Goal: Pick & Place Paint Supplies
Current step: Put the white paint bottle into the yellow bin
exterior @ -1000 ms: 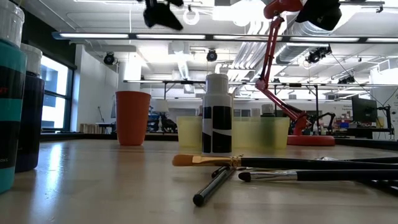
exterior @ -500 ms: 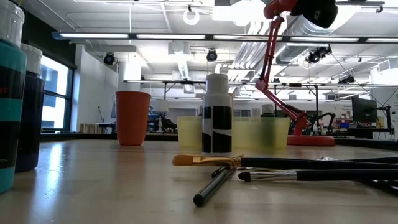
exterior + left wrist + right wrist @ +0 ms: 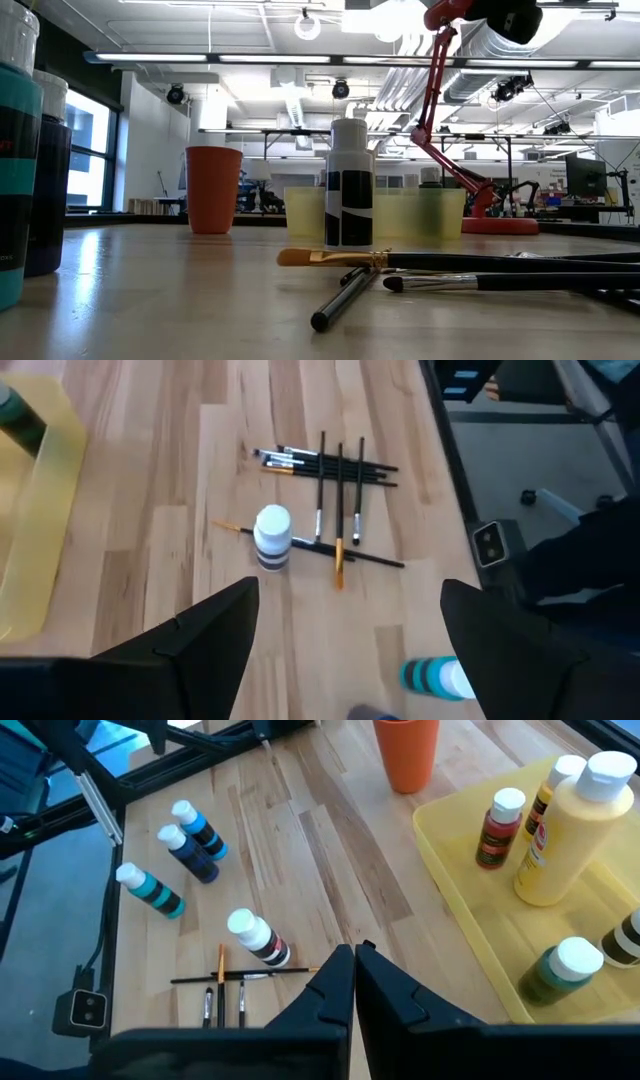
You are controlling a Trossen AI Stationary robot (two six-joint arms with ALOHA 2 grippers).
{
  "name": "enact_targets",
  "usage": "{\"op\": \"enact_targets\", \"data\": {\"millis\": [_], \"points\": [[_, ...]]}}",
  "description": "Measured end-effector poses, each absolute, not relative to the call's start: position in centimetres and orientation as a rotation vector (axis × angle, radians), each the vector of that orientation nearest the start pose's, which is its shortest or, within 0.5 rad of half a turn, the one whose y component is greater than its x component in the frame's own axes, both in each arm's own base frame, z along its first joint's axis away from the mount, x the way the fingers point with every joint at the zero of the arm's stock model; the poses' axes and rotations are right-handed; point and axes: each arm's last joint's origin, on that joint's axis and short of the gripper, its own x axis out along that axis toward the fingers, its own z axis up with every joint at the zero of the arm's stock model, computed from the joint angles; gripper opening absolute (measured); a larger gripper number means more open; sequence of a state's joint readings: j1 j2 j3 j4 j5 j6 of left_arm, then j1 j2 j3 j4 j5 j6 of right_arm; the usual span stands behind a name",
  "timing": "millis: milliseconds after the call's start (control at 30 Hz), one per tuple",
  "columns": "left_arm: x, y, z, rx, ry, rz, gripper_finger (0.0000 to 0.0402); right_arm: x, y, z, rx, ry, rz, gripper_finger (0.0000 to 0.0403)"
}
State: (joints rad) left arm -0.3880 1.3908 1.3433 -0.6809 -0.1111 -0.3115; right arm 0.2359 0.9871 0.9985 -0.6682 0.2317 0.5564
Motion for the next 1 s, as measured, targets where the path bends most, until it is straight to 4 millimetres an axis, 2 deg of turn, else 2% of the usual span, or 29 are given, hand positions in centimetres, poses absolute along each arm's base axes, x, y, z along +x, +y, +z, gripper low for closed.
{"op": "enact_targets", "data": {"millis": [200,533,700,1000], "points": [[28.9,-11.3,32.9,-0.086,0.775,-0.099,0.0308,19.1,3.9,32.8,0.385,0.619,-0.173,0.0005],[32.8,-12.8,27.7,0.018,0.861,-0.075,0.0308,19.1,3.9,32.8,0.386,0.617,-0.173,0.0005],[34.2,-13.0,27.2,-0.008,0.797,-0.043,0.0308,19.1,3.9,32.8,0.387,0.614,-0.172,0.0005],[34.8,-12.0,27.1,-0.051,0.771,0.016,0.0308,19.1,3.9,32.8,0.386,0.612,-0.175,0.0005]]}}
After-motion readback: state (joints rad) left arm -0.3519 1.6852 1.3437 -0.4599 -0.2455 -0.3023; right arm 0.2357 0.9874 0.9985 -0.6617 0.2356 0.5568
